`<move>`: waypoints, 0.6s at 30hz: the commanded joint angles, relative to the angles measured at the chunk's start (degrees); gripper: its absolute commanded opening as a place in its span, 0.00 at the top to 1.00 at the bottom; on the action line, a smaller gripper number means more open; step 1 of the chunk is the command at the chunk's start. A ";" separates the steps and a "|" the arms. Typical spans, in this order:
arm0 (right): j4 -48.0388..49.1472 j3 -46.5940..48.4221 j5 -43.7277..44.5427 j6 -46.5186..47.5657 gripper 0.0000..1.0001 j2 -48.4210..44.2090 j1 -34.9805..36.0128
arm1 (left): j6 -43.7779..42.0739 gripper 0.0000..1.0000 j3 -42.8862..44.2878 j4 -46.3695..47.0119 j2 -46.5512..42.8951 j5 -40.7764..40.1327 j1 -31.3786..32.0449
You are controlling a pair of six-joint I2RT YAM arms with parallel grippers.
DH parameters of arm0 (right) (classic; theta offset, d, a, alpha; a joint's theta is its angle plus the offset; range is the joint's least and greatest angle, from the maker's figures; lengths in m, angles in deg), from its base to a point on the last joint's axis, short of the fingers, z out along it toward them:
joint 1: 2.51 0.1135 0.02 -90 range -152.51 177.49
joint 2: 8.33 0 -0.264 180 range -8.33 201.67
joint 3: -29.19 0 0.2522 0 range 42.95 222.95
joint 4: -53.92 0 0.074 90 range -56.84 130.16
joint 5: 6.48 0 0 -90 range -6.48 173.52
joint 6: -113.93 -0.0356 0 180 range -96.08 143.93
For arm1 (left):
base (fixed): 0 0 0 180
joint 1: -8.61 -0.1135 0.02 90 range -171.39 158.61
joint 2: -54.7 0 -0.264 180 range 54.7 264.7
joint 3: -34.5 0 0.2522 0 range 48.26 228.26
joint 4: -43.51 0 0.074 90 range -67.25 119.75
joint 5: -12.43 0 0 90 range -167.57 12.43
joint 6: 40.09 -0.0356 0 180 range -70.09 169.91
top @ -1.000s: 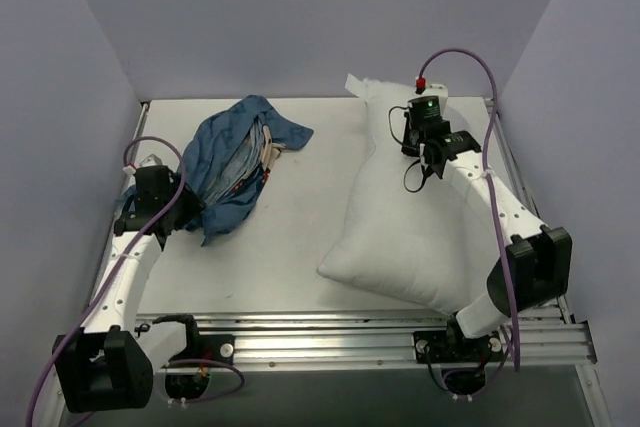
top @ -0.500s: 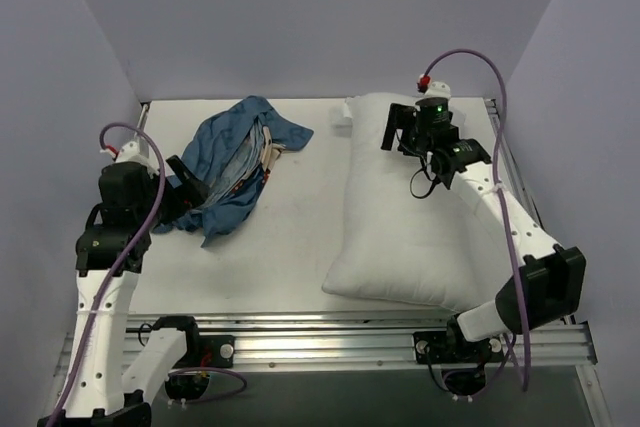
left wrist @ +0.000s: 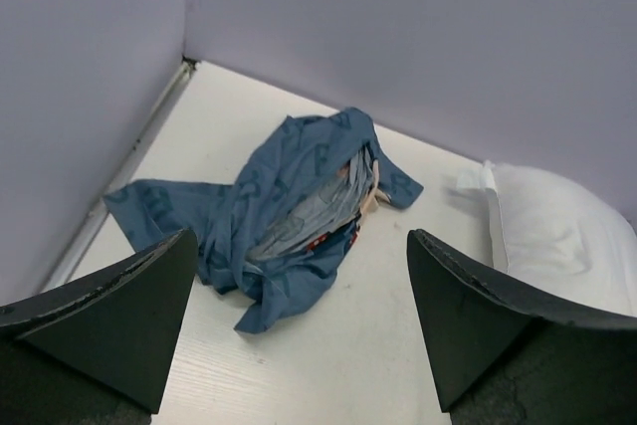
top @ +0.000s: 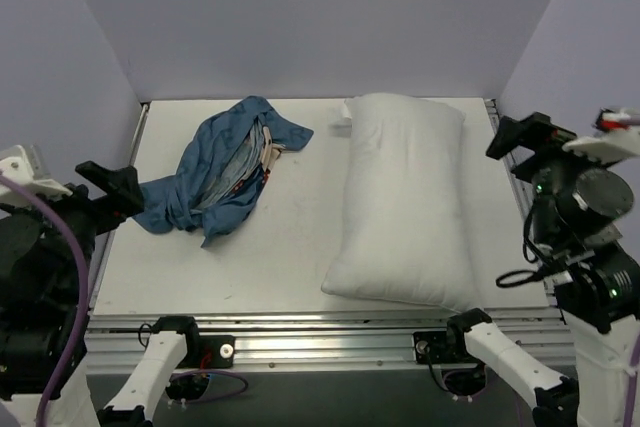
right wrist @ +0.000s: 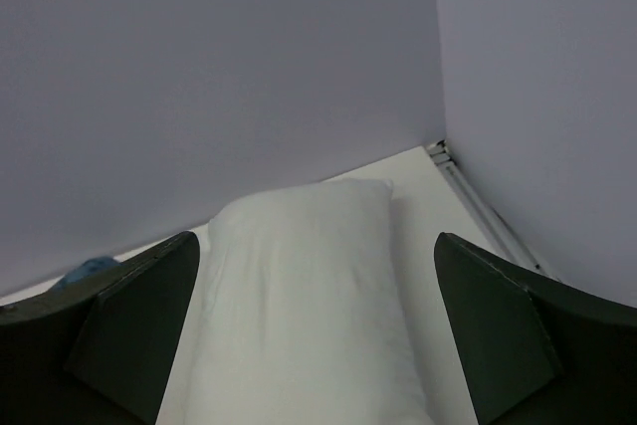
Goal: Remove the pillowcase from the pillow
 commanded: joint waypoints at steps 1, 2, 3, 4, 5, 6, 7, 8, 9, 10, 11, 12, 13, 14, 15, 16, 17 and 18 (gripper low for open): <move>-2.77 0.16 9.10 3.61 0.00 -6.00 -0.29 | -3.48 0.06 4.99 -4.16 -1.64 -6.34 0.74; -2.51 -0.62 9.46 4.31 0.00 -7.67 -0.20 | -4.18 0.06 5.87 -4.25 -2.87 -7.22 1.18; -2.50 -1.07 9.64 5.53 0.00 -10.47 -0.20 | -4.45 0.06 6.06 -4.43 -3.58 -8.10 2.14; -2.50 -1.50 9.73 6.07 0.00 -11.72 -0.20 | -4.71 0.06 6.23 -4.87 -4.28 -10.19 2.67; -2.68 -1.94 10.34 6.33 0.00 -12.95 -0.29 | -4.98 0.06 6.41 -5.13 -5.51 -11.35 3.11; -2.77 -3.08 10.60 6.51 0.00 -14.96 -0.29 | -4.98 0.06 6.67 -5.39 -6.13 -12.58 3.99; -3.03 -3.79 10.78 6.69 0.00 -15.85 -0.20 | -4.98 0.06 6.85 -5.92 -6.74 -15.11 4.34; -3.20 -4.32 10.78 6.86 0.00 -16.64 -0.20 | -5.07 0.06 6.76 -6.19 -7.71 -16.27 4.69; -3.38 -5.45 10.43 6.95 0.00 -17.87 -0.20 | -4.98 0.06 6.59 -6.27 -8.15 -17.24 4.96; -3.56 -6.07 10.43 7.13 0.00 -18.40 -0.20 | -4.98 0.06 6.41 -6.71 -8.42 -18.20 5.57; -3.56 -6.69 10.34 7.21 0.00 -18.93 -0.20 | -4.81 0.06 6.15 -6.89 -8.77 -19.26 5.84; -3.73 -7.65 10.34 7.13 0.00 -19.72 -0.20 | -4.63 0.06 5.80 -6.80 -9.03 -19.62 6.01; -3.99 -8.01 10.17 7.04 0.00 -19.99 -0.11 | -4.63 0.06 4.84 -6.80 -9.12 -19.62 6.36; -4.17 -8.27 9.99 7.04 0.00 -20.17 -0.20 | -4.45 0.06 4.31 -6.89 -9.30 -19.62 6.37; -4.17 -8.54 9.73 6.95 0.00 -20.60 -0.20 | -4.45 0.06 3.78 -6.80 -9.30 -19.62 6.46; -4.09 -9.15 9.64 6.95 0.00 -20.78 -0.11 | -4.37 0.06 3.08 -6.80 -9.30 -19.62 6.54; -4.00 -9.42 9.46 6.95 0.00 -20.87 -0.20 | -4.28 0.06 2.81 -6.80 -9.38 -19.71 6.54; -3.82 -9.68 9.46 6.86 0.00 -21.31 -0.20 | -4.19 0.06 2.54 -6.80 -9.47 -19.79 6.63</move>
